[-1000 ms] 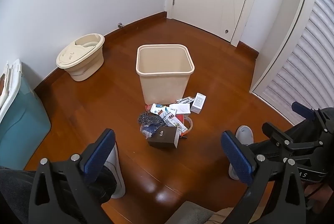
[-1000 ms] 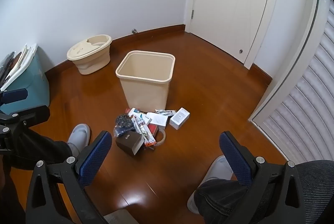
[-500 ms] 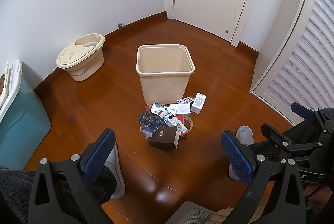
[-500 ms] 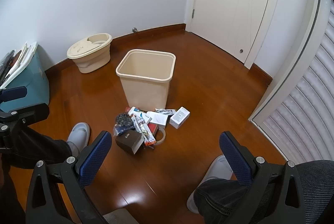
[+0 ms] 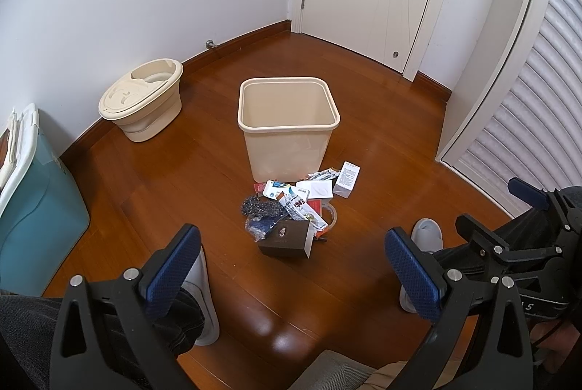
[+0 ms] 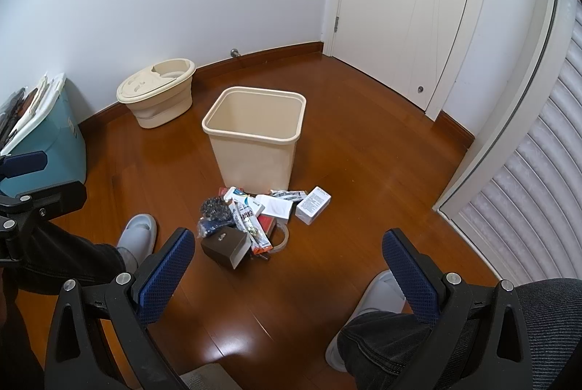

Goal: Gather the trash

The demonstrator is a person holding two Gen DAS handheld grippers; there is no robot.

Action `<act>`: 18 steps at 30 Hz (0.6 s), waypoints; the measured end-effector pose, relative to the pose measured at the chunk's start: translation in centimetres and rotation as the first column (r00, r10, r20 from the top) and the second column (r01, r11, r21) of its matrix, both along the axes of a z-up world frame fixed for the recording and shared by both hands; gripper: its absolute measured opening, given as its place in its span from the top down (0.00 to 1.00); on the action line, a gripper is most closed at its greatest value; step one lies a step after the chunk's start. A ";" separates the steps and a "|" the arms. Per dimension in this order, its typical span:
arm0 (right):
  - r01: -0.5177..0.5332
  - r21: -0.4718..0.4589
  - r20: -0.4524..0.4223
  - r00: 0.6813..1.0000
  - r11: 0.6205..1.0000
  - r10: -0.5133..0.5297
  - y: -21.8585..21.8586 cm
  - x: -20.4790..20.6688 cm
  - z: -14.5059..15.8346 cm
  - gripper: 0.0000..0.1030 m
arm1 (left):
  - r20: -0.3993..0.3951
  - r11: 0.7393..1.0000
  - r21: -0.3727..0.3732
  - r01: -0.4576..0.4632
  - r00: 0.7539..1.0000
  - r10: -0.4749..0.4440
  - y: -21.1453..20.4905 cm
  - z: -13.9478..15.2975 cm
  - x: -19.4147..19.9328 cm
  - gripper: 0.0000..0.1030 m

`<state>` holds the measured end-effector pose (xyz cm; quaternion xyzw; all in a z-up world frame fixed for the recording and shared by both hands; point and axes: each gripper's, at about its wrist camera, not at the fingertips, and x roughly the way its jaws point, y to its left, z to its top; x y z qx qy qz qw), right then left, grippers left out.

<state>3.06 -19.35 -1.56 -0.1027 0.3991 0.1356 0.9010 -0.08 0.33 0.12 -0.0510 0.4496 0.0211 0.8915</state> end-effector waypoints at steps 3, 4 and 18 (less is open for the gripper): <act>0.000 0.000 0.000 1.000 1.000 0.000 0.0 0.0 0.0 0.00 | -0.001 1.000 0.001 -0.001 1.000 0.001 0.0 0.1 0.0 0.00; 0.000 0.000 0.000 1.000 1.000 0.000 0.0 0.0 0.0 0.00 | -0.001 1.000 0.001 0.000 1.000 0.000 0.0 0.1 0.0 0.00; 0.002 0.003 0.002 1.000 1.000 -0.002 -0.1 0.0 0.2 0.00 | 0.005 1.000 0.010 -0.001 1.000 0.001 -0.1 0.1 0.0 0.00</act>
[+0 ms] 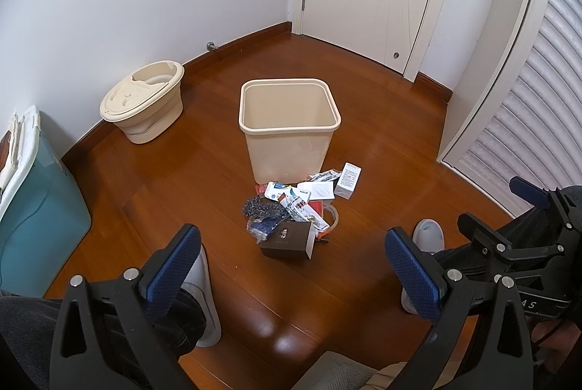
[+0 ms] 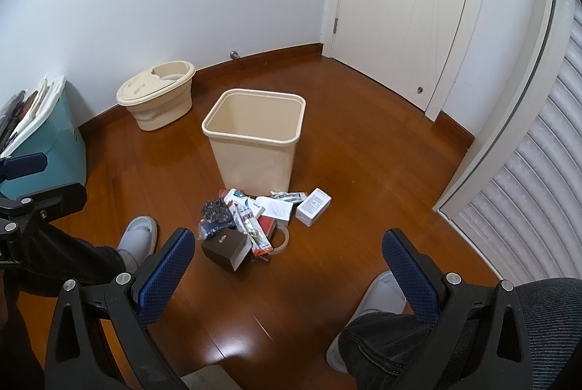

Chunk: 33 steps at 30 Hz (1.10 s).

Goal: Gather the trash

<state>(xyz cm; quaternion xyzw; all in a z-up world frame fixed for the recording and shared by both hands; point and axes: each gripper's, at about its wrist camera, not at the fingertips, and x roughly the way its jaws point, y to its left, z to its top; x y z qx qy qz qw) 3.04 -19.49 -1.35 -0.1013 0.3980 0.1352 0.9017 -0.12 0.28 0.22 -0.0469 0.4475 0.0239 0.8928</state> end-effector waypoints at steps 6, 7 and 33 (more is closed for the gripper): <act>-0.001 0.000 0.000 1.000 1.000 0.001 0.0 0.0 0.0 0.00 | 0.000 1.000 0.001 0.000 1.000 0.000 0.0 0.0 0.0 0.00; -0.001 0.000 0.001 1.000 1.000 0.001 0.0 0.0 0.0 0.00 | 0.000 1.000 0.000 -0.001 1.000 0.001 0.0 0.0 0.0 0.00; 0.000 0.000 0.000 1.000 1.000 0.000 0.3 0.0 -0.1 0.00 | 0.001 1.000 0.004 0.000 1.000 0.000 -0.2 0.0 0.0 0.00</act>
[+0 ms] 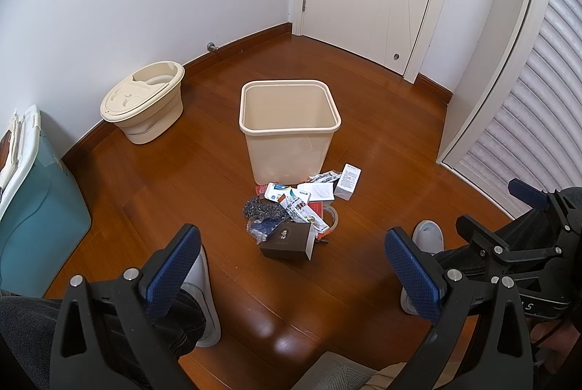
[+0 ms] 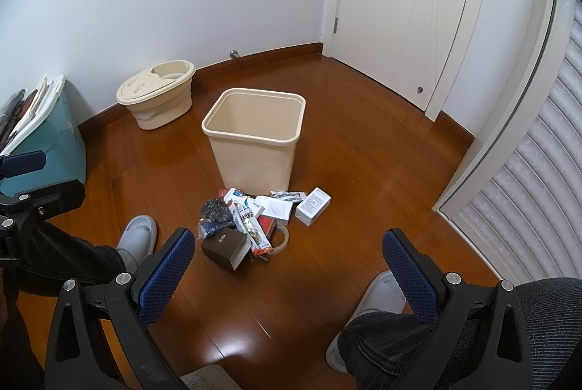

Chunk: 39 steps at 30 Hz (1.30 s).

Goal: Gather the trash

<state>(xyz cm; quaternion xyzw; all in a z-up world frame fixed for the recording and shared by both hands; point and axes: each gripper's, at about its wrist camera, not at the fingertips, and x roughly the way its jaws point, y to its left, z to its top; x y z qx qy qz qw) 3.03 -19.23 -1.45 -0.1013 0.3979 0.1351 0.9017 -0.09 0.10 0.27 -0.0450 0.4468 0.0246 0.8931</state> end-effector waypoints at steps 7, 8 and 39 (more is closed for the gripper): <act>0.028 0.060 -0.100 0.995 0.998 -0.022 -1.0 1.4 0.4 0.00 | -0.025 0.999 0.025 -0.034 0.999 0.034 0.3 -0.3 1.1 0.00; 0.043 0.076 -0.124 0.992 0.996 -0.033 -1.3 2.2 0.8 0.00 | -0.035 0.998 0.036 -0.046 0.998 0.047 0.4 -0.4 1.6 0.00; 0.496 0.021 -0.759 0.573 0.868 -0.310 -4.0 37.8 -39.4 0.03 | -0.497 0.977 -0.049 -0.210 0.853 0.158 7.7 -35.9 21.6 0.00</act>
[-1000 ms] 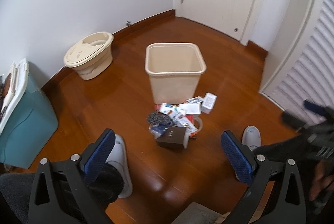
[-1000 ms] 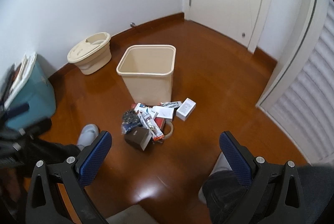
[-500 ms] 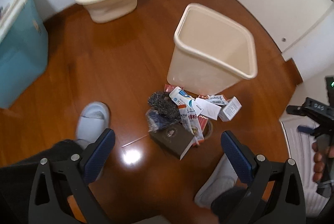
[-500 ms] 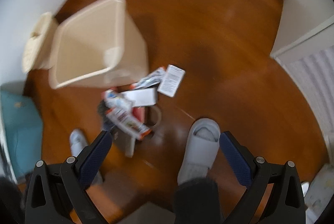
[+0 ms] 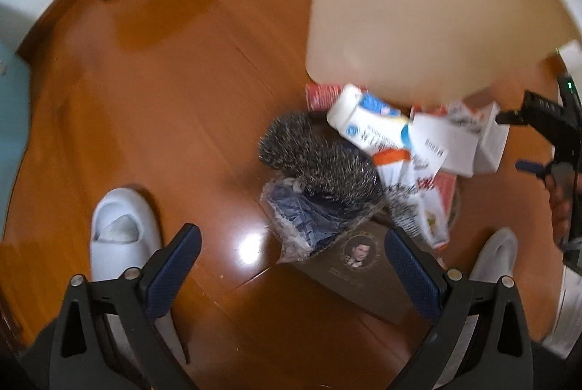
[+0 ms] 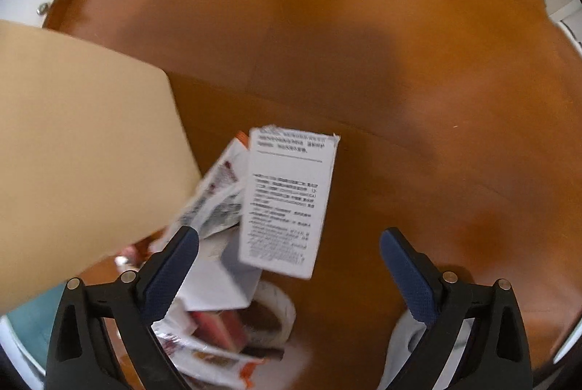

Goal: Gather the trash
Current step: 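Grasp the white printed box with the right tool while the left tool grasps a snack wrapper, then drop the snack wrapper into the beige wastebasket from the left tool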

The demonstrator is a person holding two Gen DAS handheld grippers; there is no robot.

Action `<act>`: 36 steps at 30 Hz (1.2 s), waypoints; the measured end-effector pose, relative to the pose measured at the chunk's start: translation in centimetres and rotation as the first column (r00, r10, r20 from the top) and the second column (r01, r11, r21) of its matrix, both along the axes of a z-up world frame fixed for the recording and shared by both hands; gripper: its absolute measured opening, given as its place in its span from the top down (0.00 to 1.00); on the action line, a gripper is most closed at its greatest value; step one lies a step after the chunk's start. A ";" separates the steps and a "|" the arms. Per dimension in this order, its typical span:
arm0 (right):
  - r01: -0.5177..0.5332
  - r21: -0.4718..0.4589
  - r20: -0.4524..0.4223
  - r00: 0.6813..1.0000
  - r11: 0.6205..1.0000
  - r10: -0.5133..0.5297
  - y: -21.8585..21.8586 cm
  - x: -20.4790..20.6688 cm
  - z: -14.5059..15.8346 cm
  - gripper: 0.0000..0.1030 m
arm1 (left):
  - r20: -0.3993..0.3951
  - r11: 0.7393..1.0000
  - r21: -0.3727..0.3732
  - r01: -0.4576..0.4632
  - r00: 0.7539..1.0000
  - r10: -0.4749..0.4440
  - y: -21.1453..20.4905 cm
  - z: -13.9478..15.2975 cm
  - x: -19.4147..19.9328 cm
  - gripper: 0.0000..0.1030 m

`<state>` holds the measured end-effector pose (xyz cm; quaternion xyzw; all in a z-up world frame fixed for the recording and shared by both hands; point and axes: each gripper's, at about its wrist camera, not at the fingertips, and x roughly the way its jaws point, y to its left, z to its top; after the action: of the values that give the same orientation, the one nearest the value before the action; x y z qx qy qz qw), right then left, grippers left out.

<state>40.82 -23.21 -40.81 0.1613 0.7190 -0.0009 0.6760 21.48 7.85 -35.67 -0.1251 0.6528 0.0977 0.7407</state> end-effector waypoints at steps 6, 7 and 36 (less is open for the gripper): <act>-0.103 -0.092 0.013 0.994 0.990 0.105 1.4 -0.8 -2.8 0.05 | -0.013 0.997 -0.022 0.080 0.997 -0.080 -0.8 -2.9 1.2 0.00; -0.115 -0.110 0.015 0.993 0.987 0.117 1.6 -0.9 -2.9 0.06 | -0.011 0.995 -0.016 0.100 0.995 -0.100 -0.9 -3.1 1.4 0.00; 0.004 0.005 0.181 0.983 1.000 -0.005 -7.4 -8.4 -0.7 0.46 | 0.019 0.944 -0.296 -0.146 0.987 0.158 -6.3 -4.8 5.6 0.85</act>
<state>32.43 -30.62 -41.51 0.1640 0.6541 0.0139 0.7383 27.13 1.53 -40.50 -0.2856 0.6326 0.0539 0.7179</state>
